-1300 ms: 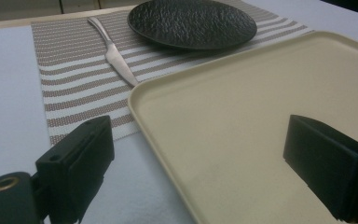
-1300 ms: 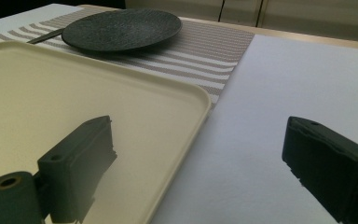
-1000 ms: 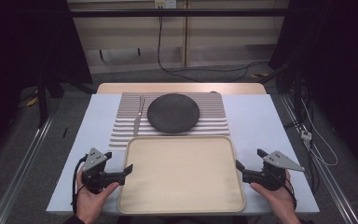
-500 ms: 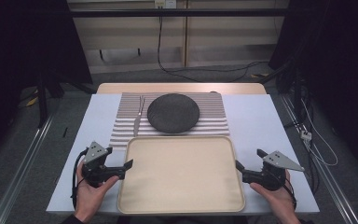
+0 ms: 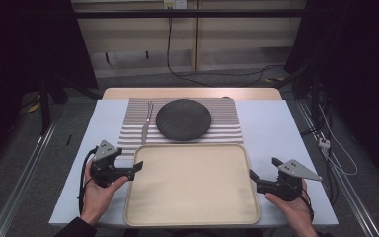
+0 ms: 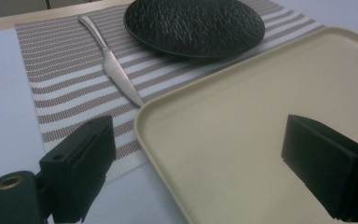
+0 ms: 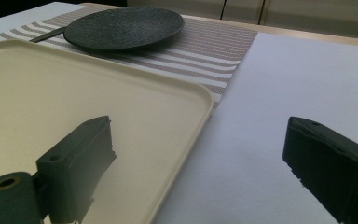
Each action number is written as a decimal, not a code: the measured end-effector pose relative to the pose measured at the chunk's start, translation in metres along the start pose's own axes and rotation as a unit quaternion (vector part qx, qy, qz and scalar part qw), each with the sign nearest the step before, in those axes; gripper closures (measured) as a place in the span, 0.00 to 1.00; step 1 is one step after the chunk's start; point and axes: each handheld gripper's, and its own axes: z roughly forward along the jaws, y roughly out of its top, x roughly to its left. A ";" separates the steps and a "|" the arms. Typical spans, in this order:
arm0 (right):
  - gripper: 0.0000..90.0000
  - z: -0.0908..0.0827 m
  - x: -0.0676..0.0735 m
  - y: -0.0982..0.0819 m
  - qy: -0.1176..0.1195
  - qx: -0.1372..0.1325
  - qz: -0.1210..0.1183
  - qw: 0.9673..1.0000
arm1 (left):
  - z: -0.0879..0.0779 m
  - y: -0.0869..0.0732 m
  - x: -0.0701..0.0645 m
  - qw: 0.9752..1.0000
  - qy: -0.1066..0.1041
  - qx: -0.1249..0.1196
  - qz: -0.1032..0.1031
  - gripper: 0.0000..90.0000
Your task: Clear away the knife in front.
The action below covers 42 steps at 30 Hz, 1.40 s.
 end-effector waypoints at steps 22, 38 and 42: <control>0.09 0.001 0.000 0.000 0.000 0.001 -0.001 1.000 | 0.033 0.036 0.027 0.998 0.024 0.030 -0.044 0.14; 0.09 0.005 -0.001 -0.001 0.012 0.008 0.000 1.000 | 0.073 0.067 0.052 0.998 0.022 0.044 -0.041 0.12; 0.09 0.006 -0.003 -0.002 0.016 0.009 0.010 1.000 | 0.087 0.076 0.058 0.997 0.020 0.052 -0.046 0.12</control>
